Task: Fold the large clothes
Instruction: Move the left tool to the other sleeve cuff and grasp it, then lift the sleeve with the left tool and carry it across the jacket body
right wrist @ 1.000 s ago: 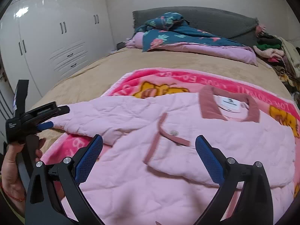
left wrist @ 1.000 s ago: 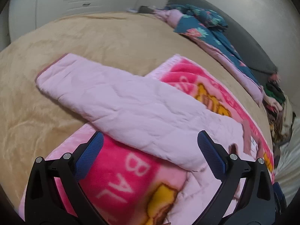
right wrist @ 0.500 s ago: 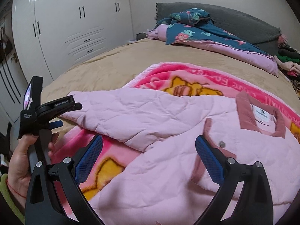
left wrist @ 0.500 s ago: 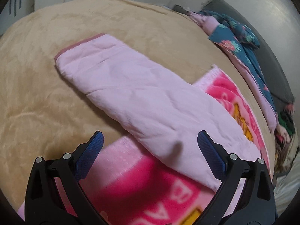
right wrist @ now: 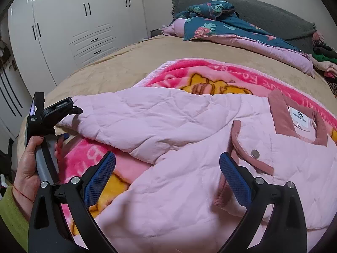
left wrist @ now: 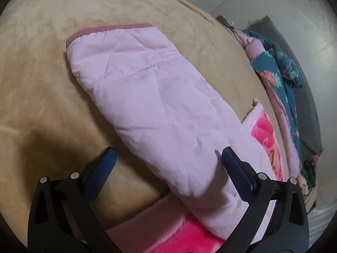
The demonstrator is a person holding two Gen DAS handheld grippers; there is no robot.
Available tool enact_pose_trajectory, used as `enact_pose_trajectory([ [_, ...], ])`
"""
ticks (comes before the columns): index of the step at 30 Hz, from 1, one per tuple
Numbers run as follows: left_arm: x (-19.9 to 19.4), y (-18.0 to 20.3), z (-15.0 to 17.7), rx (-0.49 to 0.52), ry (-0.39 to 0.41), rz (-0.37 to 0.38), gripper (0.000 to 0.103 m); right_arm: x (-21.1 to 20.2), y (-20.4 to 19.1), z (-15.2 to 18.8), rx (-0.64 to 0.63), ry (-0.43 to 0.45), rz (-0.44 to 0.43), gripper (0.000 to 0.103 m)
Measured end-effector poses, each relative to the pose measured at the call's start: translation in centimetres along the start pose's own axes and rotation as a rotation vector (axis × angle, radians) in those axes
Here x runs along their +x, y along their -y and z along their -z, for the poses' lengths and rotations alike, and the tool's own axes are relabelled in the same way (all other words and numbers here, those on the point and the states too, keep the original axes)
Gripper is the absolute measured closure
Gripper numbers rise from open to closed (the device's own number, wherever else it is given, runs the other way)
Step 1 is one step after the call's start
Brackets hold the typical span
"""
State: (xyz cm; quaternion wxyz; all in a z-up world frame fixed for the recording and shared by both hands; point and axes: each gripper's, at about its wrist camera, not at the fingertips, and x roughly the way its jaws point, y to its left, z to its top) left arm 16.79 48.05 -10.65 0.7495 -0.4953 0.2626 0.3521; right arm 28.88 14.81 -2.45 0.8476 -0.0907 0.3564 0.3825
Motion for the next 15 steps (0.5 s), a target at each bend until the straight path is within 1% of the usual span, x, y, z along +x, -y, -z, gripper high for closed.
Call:
enact_pose_trajectory([
  [5, 0.0, -1.0, -0.9, -0.036, 0.036, 0.033, 0.010, -0.1, 1.0, 0.4, 0.012, -0.022, 0.015, 0.005],
  [6, 0.0, -1.3, -1.2, -0.050, 0.042, 0.037, 0.011, -0.3, 1.3, 0.5, 0.017, -0.022, 0.018, 0.005],
  [8, -0.3, -1.6, -2.0, -0.052, 0.069, 0.021, 0.028, -0.8, 1.9, 0.8, 0.023, -0.017, 0.025, 0.005],
  [9, -0.5, -1.6, -2.2, -0.041, 0.085, 0.004, 0.047, -1.2, 2.2, 1.0, 0.029, -0.014, 0.033, 0.005],
  [10, -0.7, -1.7, -2.4, -0.037, 0.102, 0.003, 0.058, -1.5, 2.5, 1.2, 0.038, -0.012, 0.037, 0.005],
  [11, -0.7, -1.8, -2.6, -0.041, 0.105, 0.012, 0.063, -1.8, 2.9, 1.4, 0.051, -0.009, 0.036, 0.005],
  [13, -1.0, -1.6, -2.6, -0.040, 0.109, 0.036, 0.083, -2.5, 3.5, 1.9, 0.082, 0.003, 0.031, 0.005],
  [15, -1.7, -0.7, -2.6, -0.009, 0.117, 0.056, 0.090, -3.2, 3.9, 2.3, 0.103, 0.017, 0.032, 0.005],
])
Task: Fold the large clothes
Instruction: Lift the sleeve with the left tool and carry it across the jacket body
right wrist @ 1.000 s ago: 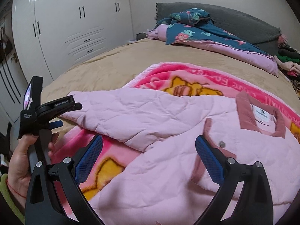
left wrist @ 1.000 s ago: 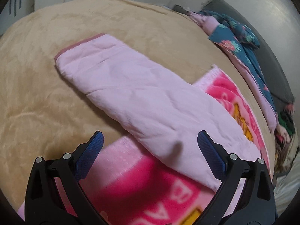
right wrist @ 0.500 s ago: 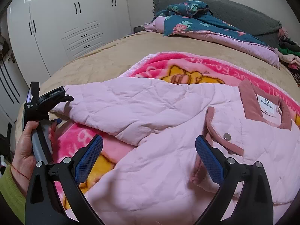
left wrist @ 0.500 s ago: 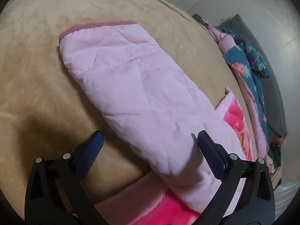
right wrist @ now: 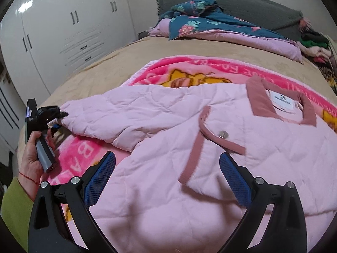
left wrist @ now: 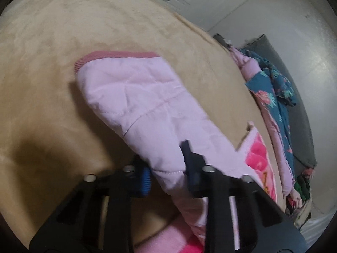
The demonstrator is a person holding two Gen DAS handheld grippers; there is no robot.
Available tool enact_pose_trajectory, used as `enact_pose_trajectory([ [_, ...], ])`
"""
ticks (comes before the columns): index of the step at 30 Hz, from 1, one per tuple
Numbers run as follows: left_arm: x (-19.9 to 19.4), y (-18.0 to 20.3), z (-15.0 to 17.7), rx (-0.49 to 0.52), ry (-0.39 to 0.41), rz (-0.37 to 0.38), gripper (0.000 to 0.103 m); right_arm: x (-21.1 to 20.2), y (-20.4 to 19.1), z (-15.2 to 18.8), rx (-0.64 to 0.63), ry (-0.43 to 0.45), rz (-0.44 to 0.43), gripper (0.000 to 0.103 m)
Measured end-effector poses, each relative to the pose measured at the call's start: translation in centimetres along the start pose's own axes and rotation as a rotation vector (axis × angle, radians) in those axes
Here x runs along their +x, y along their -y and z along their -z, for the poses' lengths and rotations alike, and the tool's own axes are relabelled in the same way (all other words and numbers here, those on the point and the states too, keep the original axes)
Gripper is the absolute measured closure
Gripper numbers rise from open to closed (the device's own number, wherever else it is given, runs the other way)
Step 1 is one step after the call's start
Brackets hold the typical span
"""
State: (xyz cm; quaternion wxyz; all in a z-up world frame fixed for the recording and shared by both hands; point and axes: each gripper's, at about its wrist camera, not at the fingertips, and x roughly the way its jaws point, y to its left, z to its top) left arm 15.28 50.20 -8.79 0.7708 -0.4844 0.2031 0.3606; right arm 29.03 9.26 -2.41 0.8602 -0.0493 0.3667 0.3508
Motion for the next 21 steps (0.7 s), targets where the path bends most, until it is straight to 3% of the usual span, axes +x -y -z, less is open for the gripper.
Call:
enact_pose_trajectory([
  [12, -8.7, 9.3, 0.4, 0.216, 0.107, 0.153, 0.094, -5.8, 2.5, 1.8, 0.077, 0.090, 0.017, 0.005],
  [21, -14.0, 15.0, 4.1, 0.339, 0.141, 0.290, 0.094, -10.6, 4.8, 4.0, 0.133, 0.149, 0.067, 0.005],
])
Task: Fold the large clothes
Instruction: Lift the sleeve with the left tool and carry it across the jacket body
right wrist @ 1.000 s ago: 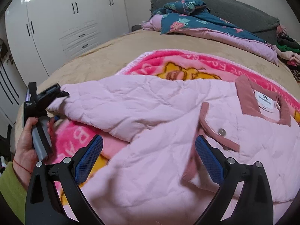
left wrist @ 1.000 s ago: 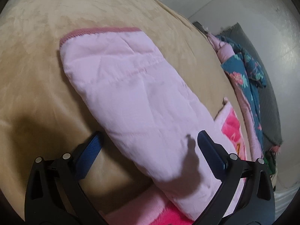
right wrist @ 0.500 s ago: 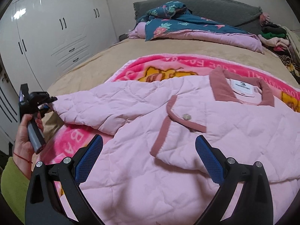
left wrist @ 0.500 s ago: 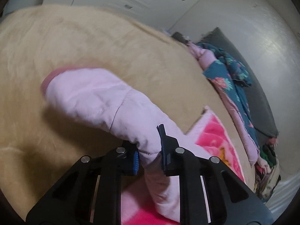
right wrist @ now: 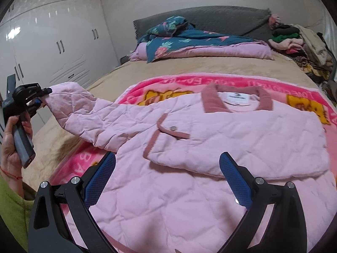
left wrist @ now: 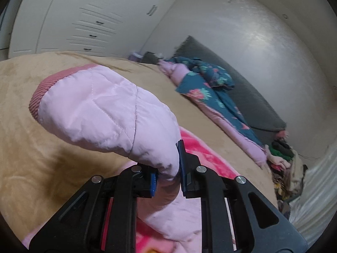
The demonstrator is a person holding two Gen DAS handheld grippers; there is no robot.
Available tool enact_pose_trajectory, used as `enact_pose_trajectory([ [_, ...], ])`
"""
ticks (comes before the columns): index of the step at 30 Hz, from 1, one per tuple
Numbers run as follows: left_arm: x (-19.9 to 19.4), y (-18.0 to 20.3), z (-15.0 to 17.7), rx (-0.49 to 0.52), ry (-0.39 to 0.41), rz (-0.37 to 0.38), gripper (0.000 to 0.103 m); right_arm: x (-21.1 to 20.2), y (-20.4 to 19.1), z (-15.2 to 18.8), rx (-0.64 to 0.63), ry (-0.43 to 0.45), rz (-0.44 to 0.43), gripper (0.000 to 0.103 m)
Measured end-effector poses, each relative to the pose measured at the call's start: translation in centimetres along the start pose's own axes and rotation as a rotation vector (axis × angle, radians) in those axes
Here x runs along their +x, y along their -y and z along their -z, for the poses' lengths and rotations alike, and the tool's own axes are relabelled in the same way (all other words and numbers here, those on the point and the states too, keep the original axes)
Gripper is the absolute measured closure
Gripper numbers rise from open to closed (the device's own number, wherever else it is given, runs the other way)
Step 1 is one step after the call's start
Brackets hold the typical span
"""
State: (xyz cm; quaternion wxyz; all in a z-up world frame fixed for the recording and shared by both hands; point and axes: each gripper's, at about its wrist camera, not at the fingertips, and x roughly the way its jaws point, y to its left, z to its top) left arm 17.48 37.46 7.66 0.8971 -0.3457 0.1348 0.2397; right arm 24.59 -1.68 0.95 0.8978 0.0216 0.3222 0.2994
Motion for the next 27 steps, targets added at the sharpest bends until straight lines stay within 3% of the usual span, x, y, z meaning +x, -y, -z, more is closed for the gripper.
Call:
enact_pose_trajectory([
  [15, -2.9, 9.0, 4.8, 0.207, -0.015, 0.155, 0.094, -3.5, 3.9, 0.7, 0.064, 0.062, 0.105, 0.005],
  [27, -3.1, 14.2, 8.0, 0.364, -0.026, 0.231, 0.094, -5.7, 7.3, 1.0, 0.116, 0.095, 0.164, 0.005],
])
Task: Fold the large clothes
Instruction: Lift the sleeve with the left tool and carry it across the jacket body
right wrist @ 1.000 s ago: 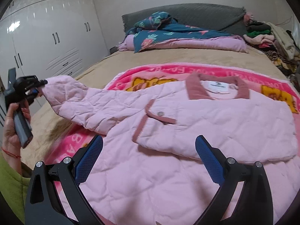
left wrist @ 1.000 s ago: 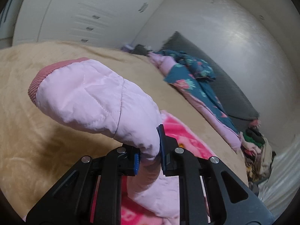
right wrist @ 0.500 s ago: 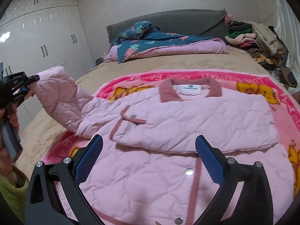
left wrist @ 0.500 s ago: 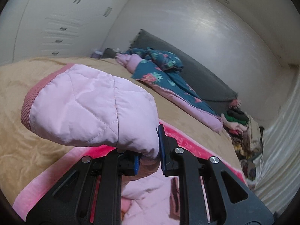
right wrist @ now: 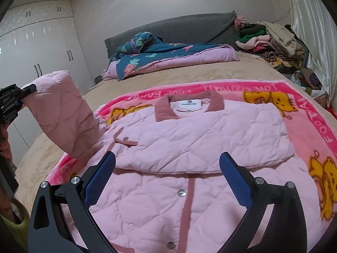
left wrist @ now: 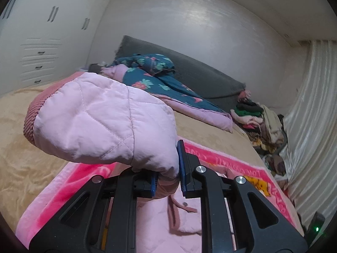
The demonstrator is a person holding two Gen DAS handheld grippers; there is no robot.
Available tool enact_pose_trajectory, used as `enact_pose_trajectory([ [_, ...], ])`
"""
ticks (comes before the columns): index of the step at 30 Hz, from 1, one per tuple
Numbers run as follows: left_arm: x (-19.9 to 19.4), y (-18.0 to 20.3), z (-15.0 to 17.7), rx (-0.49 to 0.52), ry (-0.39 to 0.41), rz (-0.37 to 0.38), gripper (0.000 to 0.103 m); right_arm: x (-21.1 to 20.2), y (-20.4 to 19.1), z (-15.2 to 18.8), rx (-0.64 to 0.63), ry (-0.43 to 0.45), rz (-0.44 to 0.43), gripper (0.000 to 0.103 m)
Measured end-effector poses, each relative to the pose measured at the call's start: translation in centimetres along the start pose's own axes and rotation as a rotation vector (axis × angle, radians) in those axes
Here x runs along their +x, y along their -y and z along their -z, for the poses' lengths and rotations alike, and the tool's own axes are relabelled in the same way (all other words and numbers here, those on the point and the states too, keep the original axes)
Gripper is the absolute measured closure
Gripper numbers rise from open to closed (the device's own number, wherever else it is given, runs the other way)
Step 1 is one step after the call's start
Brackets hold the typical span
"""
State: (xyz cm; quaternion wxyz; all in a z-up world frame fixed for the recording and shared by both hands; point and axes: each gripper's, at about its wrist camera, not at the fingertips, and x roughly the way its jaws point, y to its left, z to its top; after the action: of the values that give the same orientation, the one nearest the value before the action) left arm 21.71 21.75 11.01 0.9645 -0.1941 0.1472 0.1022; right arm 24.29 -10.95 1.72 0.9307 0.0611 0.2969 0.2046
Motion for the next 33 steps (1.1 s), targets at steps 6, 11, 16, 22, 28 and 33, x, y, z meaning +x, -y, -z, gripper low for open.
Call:
enact_pose_trajectory([
  [6, 0.5, 2.6, 1.3, 0.060, -0.024, 0.059, 0.094, -0.5, 1.5, 0.1, 0.000, 0.015, 0.057, 0.005],
  [11, 1.0, 5.1, 2.5, 0.116, -0.050, 0.121, 0.094, -1.1, 3.0, 0.1, 0.007, 0.029, 0.097, 0.005],
  [16, 1.7, 8.6, 4.7, 0.210, -0.083, 0.181, 0.094, -1.7, 4.6, 0.2, 0.024, 0.037, 0.130, 0.005],
  [22, 2.3, 11.8, 8.0, 0.334, -0.132, 0.234, 0.094, -2.3, 6.5, 0.4, 0.042, 0.044, 0.169, 0.005],
  [28, 3.4, 13.6, 11.0, 0.437, -0.188, 0.266, 0.094, -3.2, 9.2, 0.6, 0.094, 0.054, 0.212, 0.005],
  [33, 4.5, 14.8, 13.7, 0.531, -0.229, 0.283, 0.094, -3.9, 11.1, 0.7, 0.131, 0.063, 0.235, 0.005],
])
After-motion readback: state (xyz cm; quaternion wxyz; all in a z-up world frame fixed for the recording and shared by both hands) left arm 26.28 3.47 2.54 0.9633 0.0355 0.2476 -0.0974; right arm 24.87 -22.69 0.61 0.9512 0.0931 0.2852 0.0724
